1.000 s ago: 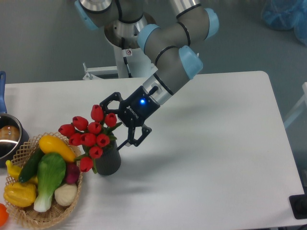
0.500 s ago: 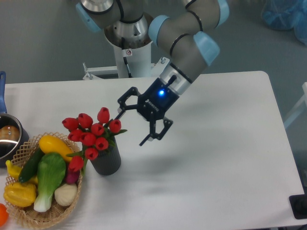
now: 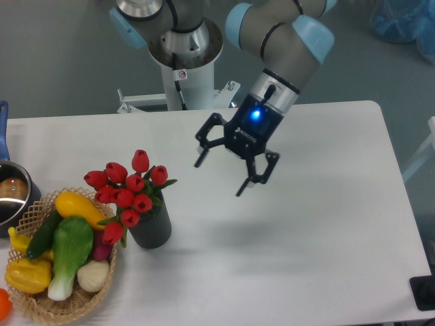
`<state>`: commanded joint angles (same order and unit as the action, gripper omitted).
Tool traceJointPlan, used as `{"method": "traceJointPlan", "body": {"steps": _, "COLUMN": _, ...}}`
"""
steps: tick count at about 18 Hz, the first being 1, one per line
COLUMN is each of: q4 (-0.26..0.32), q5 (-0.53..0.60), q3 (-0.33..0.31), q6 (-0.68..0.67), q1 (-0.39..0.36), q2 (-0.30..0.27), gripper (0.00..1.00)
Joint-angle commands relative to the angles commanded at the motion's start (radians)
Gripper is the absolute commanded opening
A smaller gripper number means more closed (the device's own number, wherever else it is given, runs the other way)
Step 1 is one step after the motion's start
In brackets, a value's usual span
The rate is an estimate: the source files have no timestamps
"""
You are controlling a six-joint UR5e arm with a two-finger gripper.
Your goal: Insert the flowers into the vase
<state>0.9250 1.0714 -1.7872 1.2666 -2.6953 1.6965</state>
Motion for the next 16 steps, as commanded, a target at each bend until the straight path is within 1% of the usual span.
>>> {"method": "traceJointPlan", "body": {"steps": 1, "q4": -0.002, "q5": 0.034, "q3": 0.003, "q6": 0.028, "q1": 0.005, "q2": 0.011, "gripper": 1.0}}
{"method": "traceJointPlan", "body": {"steps": 2, "q4": -0.005, "q5": 0.041, "q3": 0.015, "q6": 0.04, "q1": 0.005, "q2": 0.034, "gripper": 1.0}}
{"method": "traceJointPlan", "body": {"steps": 3, "q4": -0.008, "q5": 0.056, "q3": 0.034, "q6": 0.043, "q1": 0.005, "q2": 0.057, "gripper": 1.0}}
{"method": "traceJointPlan", "body": {"steps": 4, "q4": -0.008, "q5": 0.094, "q3": 0.058, "q6": 0.045, "q1": 0.005, "q2": 0.081, "gripper": 1.0}}
{"method": "traceJointPlan", "body": {"steps": 5, "q4": -0.006, "q5": 0.157, "q3": 0.083, "q6": 0.043, "q1": 0.003, "q2": 0.106, "gripper": 1.0}}
{"method": "traceJointPlan", "body": {"steps": 7, "q4": -0.009, "q5": 0.275, "q3": 0.098, "q6": 0.04, "q1": 0.0, "q2": 0.124, "gripper": 1.0}}
{"method": "traceJointPlan", "body": {"steps": 8, "q4": -0.015, "q5": 0.313, "q3": 0.103, "q6": 0.04, "q1": -0.008, "q2": 0.149, "gripper": 1.0}}
{"method": "traceJointPlan", "body": {"steps": 10, "q4": -0.026, "q5": 0.323, "q3": 0.109, "q6": 0.048, "q1": -0.096, "q2": 0.15, "gripper": 1.0}}
{"method": "traceJointPlan", "body": {"steps": 11, "q4": -0.028, "q5": 0.318, "q3": 0.126, "q6": 0.056, "q1": -0.115, "q2": 0.16, "gripper": 1.0}}
{"method": "traceJointPlan", "body": {"steps": 14, "q4": -0.022, "q5": 0.344, "q3": 0.158, "q6": 0.082, "q1": -0.112, "q2": 0.199, "gripper": 1.0}}
{"method": "traceJointPlan", "body": {"steps": 16, "q4": -0.026, "q5": 0.428, "q3": 0.161, "q6": 0.089, "q1": -0.086, "q2": 0.216, "gripper": 1.0}}
